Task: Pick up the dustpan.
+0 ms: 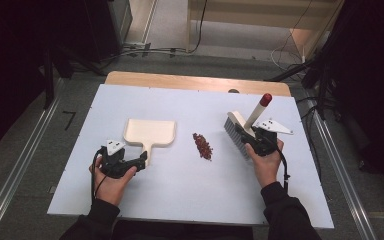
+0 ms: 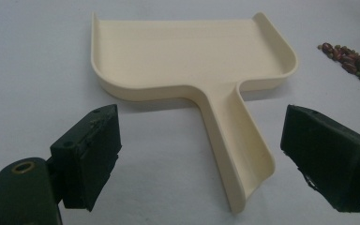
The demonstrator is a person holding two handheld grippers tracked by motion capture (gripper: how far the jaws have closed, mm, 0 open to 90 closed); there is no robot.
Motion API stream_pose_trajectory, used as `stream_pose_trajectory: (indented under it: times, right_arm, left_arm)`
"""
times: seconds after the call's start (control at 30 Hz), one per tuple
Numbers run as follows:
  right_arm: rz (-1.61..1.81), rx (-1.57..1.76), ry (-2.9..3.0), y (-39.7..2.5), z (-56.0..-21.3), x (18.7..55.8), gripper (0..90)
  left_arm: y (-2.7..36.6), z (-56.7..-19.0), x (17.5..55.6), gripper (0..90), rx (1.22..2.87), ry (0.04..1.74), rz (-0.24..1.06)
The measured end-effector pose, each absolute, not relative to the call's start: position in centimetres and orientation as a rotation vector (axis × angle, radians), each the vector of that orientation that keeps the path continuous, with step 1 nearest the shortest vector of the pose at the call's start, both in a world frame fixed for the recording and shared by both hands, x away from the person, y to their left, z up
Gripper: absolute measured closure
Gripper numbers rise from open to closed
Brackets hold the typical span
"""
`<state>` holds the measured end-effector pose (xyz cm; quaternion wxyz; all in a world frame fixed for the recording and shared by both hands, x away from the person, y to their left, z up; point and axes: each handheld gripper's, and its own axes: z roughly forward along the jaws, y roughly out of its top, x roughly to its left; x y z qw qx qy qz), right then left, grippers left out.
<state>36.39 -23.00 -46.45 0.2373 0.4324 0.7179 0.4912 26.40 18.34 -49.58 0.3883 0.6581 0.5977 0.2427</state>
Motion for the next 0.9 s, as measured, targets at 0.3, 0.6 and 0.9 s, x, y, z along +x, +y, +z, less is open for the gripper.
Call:
stream_pose_trajectory:
  times: [0.3, 0.6, 0.9]
  right_arm:
    - [1.349, 1.188, 1.97, -23.0, -46.5, 36.4, 64.1]
    - [1.355, 1.189, 1.963, -23.0, -46.4, 36.4, 64.1]
    - [1.352, 1.189, 1.964, -23.0, -46.5, 36.4, 64.1]
  left_arm:
    - [17.9, -49.8, 26.6, 13.6, 1.689, 1.519, 0.609]
    - [17.2, -50.3, 27.1, 13.8, 1.699, 1.537, 0.619]
    - [16.0, -51.0, 28.4, 15.9, 1.726, 1.601, 0.693]
